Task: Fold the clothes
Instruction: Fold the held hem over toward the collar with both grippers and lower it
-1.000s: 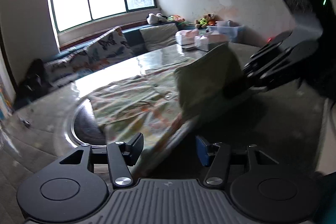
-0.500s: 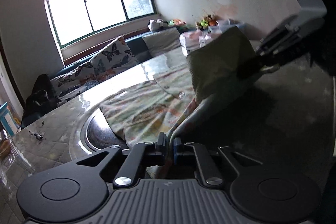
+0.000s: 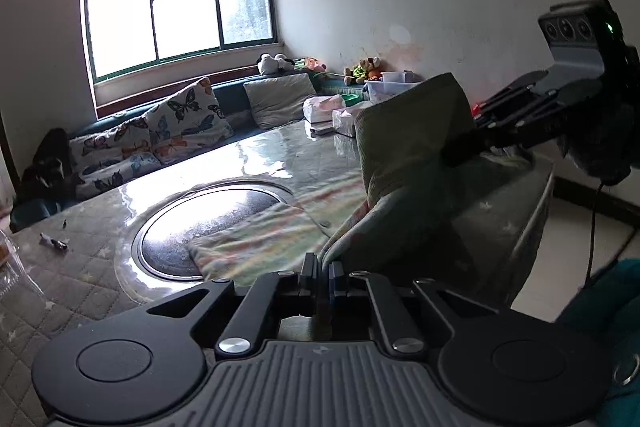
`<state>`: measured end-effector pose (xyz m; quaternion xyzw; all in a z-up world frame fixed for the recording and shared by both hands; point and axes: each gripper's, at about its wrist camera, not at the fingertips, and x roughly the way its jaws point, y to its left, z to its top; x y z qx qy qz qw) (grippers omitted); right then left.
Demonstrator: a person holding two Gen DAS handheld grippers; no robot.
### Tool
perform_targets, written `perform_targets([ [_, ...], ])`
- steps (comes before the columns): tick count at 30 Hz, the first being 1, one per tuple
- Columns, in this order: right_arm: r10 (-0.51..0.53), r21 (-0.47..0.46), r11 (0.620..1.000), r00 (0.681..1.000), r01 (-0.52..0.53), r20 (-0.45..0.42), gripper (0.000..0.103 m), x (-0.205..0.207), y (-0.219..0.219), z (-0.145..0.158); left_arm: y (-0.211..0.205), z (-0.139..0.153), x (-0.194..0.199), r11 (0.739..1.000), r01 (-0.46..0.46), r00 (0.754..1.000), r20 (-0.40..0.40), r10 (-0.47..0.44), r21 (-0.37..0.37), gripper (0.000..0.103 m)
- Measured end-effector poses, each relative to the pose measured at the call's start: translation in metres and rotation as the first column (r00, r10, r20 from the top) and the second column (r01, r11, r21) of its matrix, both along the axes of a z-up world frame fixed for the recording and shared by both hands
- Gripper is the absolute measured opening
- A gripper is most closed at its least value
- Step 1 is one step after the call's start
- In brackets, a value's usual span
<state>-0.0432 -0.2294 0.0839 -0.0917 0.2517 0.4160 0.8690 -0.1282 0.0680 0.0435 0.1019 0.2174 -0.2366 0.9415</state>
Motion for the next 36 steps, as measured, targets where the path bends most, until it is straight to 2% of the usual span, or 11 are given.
perform_targets([
  [2, -0.002, -0.007, 1.0, 1.0, 0.002, 0.008, 0.007, 0.004, 0.002, 0.003, 0.003, 0.002, 0.013, 1.0, -0.016, 1.0, -0.016, 0.016, -0.022, 0.006],
  [6, -0.033, -0.022, 0.999, 0.999, 0.033, 0.013, 0.007, 0.04, 0.01, 0.007, 0.009, 0.007, 0.058, 0.997, -0.042, 0.998, -0.04, 0.039, -0.071, 0.006],
  [12, -0.085, -0.078, 0.993, 0.996, 0.084, -0.01, 0.007, 0.111, 0.03, 0.003, 0.014, 0.005, 0.139, 0.995, -0.078, 0.992, -0.101, 0.071, -0.06, 0.006],
  [15, -0.118, -0.105, 0.988, 0.992, 0.113, -0.041, 0.007, 0.142, 0.041, -0.013, 0.015, -0.007, 0.174, 0.994, -0.105, 0.984, -0.149, 0.098, -0.038, 0.006],
  [19, -0.177, -0.135, 0.977, 0.98, 0.164, -0.09, 0.008, 0.175, 0.055, -0.043, 0.022, -0.037, 0.219, 0.986, -0.161, 0.955, -0.261, 0.144, -0.046, 0.007],
  [23, -0.248, -0.15, 0.962, 0.959, 0.228, -0.135, 0.02, 0.199, 0.061, -0.074, 0.03, -0.059, 0.241, 0.975, -0.216, 0.928, -0.322, 0.189, -0.05, 0.012],
  [26, -0.302, -0.15, 0.948, 0.943, 0.282, -0.138, 0.026, 0.204, 0.059, -0.087, 0.033, -0.061, 0.242, 0.969, -0.239, 0.918, -0.338, 0.207, -0.056, 0.018],
  [31, -0.352, -0.103, 0.934, 0.931, 0.343, -0.094, 0.029, 0.189, 0.041, -0.079, 0.03, -0.056, 0.244, 0.96, -0.277, 0.907, -0.342, 0.245, -0.048, 0.033],
  [34, -0.341, -0.088, 0.938, 0.937, 0.335, -0.077, 0.029, 0.168, 0.03, -0.072, 0.032, -0.055, 0.249, 0.95, -0.31, 0.894, -0.354, 0.275, -0.045, 0.043],
  [36, -0.328, -0.09, 0.943, 0.94, 0.32, -0.097, 0.029, 0.159, 0.027, -0.076, 0.035, -0.055, 0.251, 0.943, -0.33, 0.885, -0.366, 0.288, -0.055, 0.046],
])
